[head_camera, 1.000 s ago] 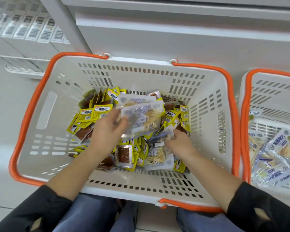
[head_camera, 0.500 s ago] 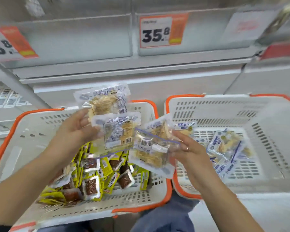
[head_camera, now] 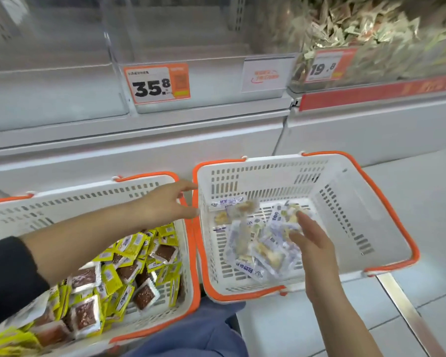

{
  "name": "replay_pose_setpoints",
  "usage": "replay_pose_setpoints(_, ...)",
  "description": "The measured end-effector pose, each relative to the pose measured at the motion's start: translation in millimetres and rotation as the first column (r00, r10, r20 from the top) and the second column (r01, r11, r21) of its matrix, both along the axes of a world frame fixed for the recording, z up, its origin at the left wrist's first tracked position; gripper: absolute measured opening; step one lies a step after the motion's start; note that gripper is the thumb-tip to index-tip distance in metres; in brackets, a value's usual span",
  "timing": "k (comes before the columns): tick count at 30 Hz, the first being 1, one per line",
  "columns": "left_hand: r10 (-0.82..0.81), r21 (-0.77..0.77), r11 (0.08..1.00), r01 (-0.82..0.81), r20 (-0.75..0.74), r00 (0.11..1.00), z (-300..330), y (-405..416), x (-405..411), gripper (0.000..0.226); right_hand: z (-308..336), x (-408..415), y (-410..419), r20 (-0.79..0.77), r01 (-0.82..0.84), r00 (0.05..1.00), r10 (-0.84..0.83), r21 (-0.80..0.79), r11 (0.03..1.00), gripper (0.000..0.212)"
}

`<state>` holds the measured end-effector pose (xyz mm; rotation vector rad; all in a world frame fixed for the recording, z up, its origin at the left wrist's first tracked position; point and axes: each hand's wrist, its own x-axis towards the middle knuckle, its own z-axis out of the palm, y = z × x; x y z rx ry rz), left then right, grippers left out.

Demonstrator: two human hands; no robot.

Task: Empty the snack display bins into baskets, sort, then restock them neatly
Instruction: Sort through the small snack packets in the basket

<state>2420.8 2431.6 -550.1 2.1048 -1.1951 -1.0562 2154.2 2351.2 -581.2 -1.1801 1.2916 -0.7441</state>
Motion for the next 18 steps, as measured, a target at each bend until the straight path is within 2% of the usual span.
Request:
replay_pose_setpoints(3, -0.001, 0.076, 0.997, -0.001, 0.020, 1.000, -6.7, 38.1, 28.1, 0.053, -4.4, 26.3, 15.7, 0.009, -0.177, 0.984, 0.178, -0.055, 0.983, 0.035)
replay_pose_setpoints(5, 0.016, 0.129, 0.991, -0.019, 0.028, 0.999, -17.5, 73.0, 51.3, 0.041, -9.2, 54.6, 31.0, -0.022, -0.330, 0.944, 0.329, -0.106, 0.938, 0.032)
replay_pose_setpoints(8, 0.104, 0.186, 0.977, -0.108, 0.030, 0.994, -44.5, 126.1, 81.8, 0.029, -17.0, 101.5, 59.8, -0.088, -0.556, 0.831, 0.550, -0.163, 0.815, 0.032)
replay_pose_setpoints(10, 0.188, 0.221, 0.958, -0.183, 0.001, 0.982, -64.9, 158.6, 94.1, 0.021, -26.1, 132.2, 77.9, -0.143, -0.699, 0.715, 0.684, -0.145, 0.700, 0.026)
replay_pose_setpoints(12, 0.189, 0.240, 0.952, -0.188, 0.022, 0.982, -88.4, 183.9, 101.2, 0.014, -42.2, 160.5, 88.6, -0.312, -0.845, 0.530, 0.789, -0.109, 0.524, 0.020)
replay_pose_setpoints(13, 0.114, 0.270, 0.954, -0.133, 0.083, 0.990, -100.7, 194.2, 104.6, 0.013, -52.4, 173.7, 91.1, -0.413, -0.907, 0.404, 0.816, -0.067, 0.415, 0.023)
replay_pose_setpoints(14, -0.013, 0.328, 0.944, -0.048, 0.184, 0.983, -112.1, 202.7, 107.6, 0.023, -62.9, 185.8, 92.9, -0.500, -0.955, 0.258, 0.826, 0.000, 0.298, 0.028)
replay_pose_setpoints(16, -0.304, 0.469, 0.878, 0.097, 0.388, 0.870, -136.8, 215.3, 113.0, 0.047, -83.8, 206.6, 95.7, -0.619, -0.985, -0.031, 0.785, 0.151, 0.080, 0.037)
replay_pose_setpoints(18, -0.508, 0.548, 0.810, 0.211, 0.472, 0.721, -157.7, 221.0, 115.7, 0.065, -101.4, 224.9, 98.4, -0.689, -0.962, -0.234, 0.686, 0.267, -0.059, 0.042)
